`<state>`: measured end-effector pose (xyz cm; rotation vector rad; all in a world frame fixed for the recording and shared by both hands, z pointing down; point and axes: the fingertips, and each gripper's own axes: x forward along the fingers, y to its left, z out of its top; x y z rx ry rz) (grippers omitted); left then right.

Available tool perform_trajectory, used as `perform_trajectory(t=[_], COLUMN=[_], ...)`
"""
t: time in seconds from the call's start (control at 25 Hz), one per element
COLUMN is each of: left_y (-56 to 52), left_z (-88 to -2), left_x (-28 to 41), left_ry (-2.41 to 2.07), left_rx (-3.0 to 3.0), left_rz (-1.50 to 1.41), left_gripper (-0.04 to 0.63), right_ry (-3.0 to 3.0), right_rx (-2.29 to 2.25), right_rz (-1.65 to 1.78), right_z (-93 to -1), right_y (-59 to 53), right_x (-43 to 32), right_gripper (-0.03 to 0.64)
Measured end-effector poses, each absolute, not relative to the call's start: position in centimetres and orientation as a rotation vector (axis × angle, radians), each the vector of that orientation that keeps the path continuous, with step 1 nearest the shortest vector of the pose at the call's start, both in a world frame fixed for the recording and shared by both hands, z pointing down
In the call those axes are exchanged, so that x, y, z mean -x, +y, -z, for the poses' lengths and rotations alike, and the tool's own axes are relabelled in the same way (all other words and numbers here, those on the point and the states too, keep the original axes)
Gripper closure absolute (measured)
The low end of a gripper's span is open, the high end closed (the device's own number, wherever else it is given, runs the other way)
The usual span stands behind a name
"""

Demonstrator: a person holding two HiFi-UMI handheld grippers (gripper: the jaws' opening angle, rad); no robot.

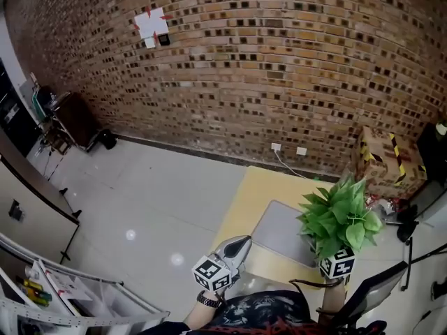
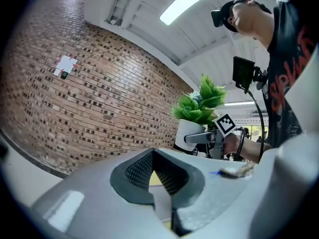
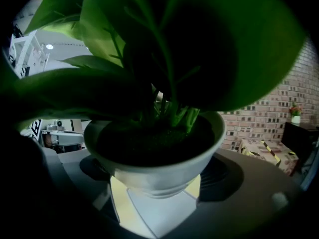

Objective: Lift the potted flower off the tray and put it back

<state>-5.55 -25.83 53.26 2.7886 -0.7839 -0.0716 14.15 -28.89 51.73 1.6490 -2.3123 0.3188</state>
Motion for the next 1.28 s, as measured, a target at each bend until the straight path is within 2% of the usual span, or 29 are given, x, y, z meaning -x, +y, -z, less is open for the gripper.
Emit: perform_trajectory(t=[0.4,0.72,0.92,1.12,1.28], left_y=[-25.7,-23.9,-22.6,-20.4,-19.7], left_z=[-53.5,-51.5,-52.3,-53.4,-54.1], left_x=[3.1,7.1,10.3,10.4,12.0], left_ry=[-0.75,-0.961,-1.167,-1.276,-1.309], left_rx=[-2.797,-2.76,-2.645,-2.551,-2.515], left_rz=[0.042,0.04,-0.005,-0.047,-0.048], left_gripper=[0.591,0.591,0.591,0.591,0.591], right_ry=[-2.276,-2.311,-2.258,-2.183,-2.169], right_rx=[-1.644,-1.621,-1.482,-1.483,-1.466], right_rz=[-0.242,-0.242,-0.434,-0.467,-0.455], right_z=[-57.6,-71.7,-84.0,-88.4,-89.4], right_y=[-30.6,-33.1,-36.3,-38.6,-40.3], right_x=[-15.9,-13.2,-11.0,-13.0,-11.8], right_gripper=[0.114,0.114,0.114,0.11,0.107])
